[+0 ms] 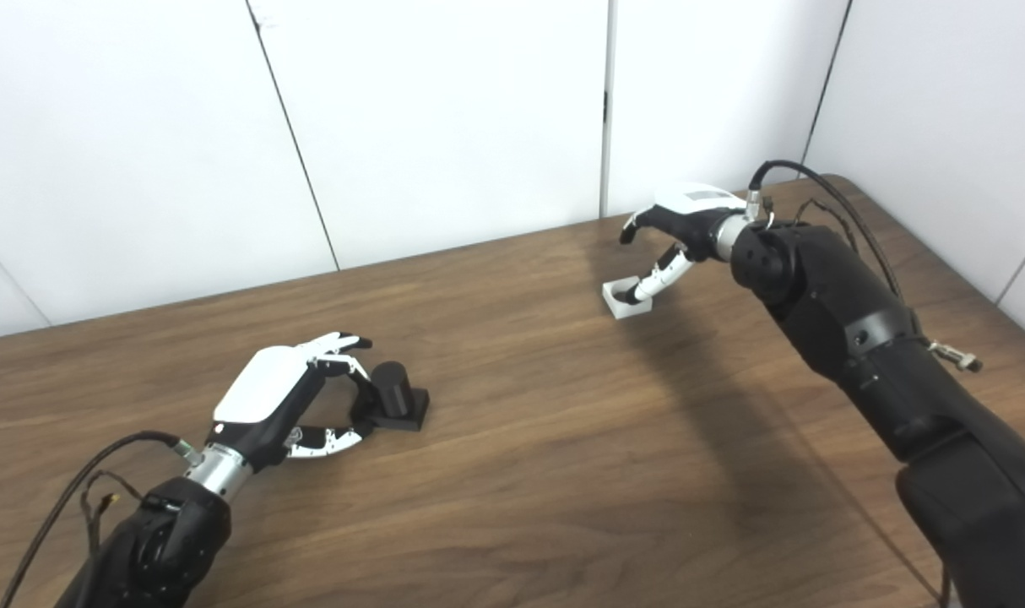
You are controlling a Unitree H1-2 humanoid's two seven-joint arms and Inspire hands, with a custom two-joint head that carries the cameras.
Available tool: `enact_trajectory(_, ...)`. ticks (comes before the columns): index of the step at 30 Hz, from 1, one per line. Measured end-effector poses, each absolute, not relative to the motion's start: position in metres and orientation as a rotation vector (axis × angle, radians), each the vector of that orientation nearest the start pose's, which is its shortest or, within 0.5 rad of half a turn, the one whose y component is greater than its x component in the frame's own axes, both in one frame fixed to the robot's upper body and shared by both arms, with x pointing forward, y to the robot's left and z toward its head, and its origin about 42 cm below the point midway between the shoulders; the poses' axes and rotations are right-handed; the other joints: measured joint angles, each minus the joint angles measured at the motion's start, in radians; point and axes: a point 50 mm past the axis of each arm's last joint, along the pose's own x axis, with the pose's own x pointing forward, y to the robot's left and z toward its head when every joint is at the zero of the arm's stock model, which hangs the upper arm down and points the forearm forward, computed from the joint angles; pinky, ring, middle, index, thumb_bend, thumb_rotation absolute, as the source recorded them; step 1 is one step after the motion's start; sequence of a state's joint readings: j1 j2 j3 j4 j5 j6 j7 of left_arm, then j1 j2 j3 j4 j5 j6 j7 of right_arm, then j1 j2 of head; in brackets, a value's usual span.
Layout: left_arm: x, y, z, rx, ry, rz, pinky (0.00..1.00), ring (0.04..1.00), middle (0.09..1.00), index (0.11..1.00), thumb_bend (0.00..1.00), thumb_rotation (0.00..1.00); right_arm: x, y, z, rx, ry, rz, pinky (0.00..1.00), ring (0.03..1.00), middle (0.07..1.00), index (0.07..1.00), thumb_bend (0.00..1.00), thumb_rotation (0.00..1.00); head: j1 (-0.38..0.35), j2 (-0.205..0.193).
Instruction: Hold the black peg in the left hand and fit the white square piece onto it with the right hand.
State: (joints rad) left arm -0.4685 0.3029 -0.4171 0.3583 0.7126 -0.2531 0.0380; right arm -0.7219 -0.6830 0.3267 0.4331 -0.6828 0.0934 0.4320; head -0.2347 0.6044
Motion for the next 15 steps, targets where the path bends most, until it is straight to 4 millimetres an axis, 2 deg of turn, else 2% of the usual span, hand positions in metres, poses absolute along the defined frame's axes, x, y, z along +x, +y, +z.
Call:
enact_trajectory(5,0.407,0.184,0.146,1.110,-0.431,-0.468,0.86,0.902,0.864,0.491,0.52,0.07,0.480,-0.369,0.265,-1.466,0.193,0.299,0.96,0.957,0.920,0.815,0.76,0.40,0.005,0.003)
enact_trajectory(15,0.407,0.185,0.146,1.109,-0.429,-0.466,0.86,0.899,0.860,0.491,0.52,0.07,0.480,-0.370,0.255,-1.473,0.227,0.335,0.95,0.963,0.925,0.820,0.78,0.40,0.015,0.009)
